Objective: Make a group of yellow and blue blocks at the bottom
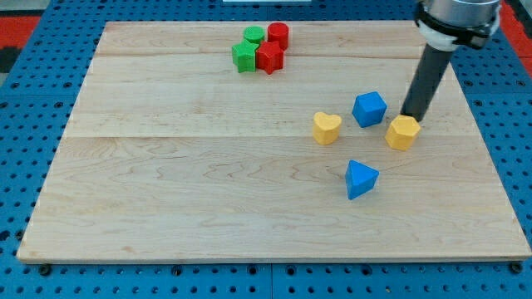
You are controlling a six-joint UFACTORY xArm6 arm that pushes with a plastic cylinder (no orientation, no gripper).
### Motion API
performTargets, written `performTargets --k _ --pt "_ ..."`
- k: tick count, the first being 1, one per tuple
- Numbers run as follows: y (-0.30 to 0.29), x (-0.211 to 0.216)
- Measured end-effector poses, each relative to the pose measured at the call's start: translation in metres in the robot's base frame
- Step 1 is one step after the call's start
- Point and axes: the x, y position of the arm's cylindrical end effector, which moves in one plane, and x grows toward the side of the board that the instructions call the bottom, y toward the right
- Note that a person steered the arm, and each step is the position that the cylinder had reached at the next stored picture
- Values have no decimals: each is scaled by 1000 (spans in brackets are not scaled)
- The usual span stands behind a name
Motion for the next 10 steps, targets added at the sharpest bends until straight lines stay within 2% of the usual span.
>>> performTargets --k 2,4,5,6,7,8,9,10 --pt "-60 72" --pt "-13 -12" --pt "-64 -30" --pt "-115 19" --pt "-101 21" --pt "-193 -15" --pt "-181 35" --pt "-148 43"
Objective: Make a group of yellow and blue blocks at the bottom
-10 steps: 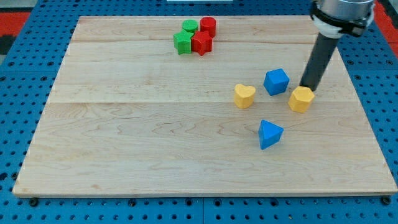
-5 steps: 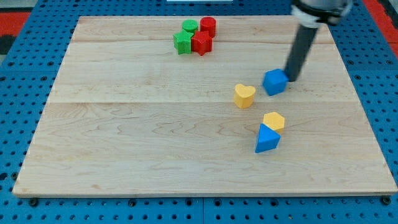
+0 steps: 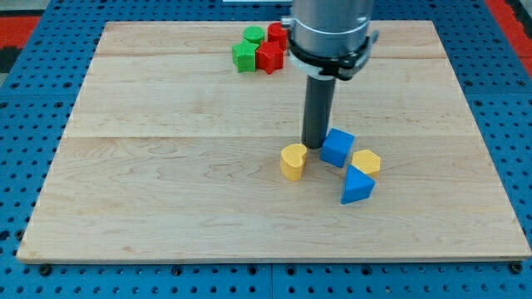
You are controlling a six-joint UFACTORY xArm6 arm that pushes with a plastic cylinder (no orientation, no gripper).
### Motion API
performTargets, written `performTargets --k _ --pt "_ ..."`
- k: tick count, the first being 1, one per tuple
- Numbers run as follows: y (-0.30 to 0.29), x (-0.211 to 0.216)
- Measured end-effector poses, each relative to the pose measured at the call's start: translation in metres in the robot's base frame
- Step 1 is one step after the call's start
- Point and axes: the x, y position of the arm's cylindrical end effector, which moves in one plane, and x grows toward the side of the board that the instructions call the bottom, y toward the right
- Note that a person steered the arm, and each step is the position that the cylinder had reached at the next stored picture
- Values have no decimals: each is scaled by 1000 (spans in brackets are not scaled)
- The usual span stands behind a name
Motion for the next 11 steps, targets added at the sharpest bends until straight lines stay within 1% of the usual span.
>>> performTargets --k 1,2,3,4,5,6,7,8,9,10,11 --pt "-78 -35" --pt "-84 -4" --pt "-62 15" --pt "-4 20" --pt "15 22" --pt "-27 12" --pt "-51 -46" --pt "16 -71" --pt "21 -21" --pt "44 -4" --pt "32 -37"
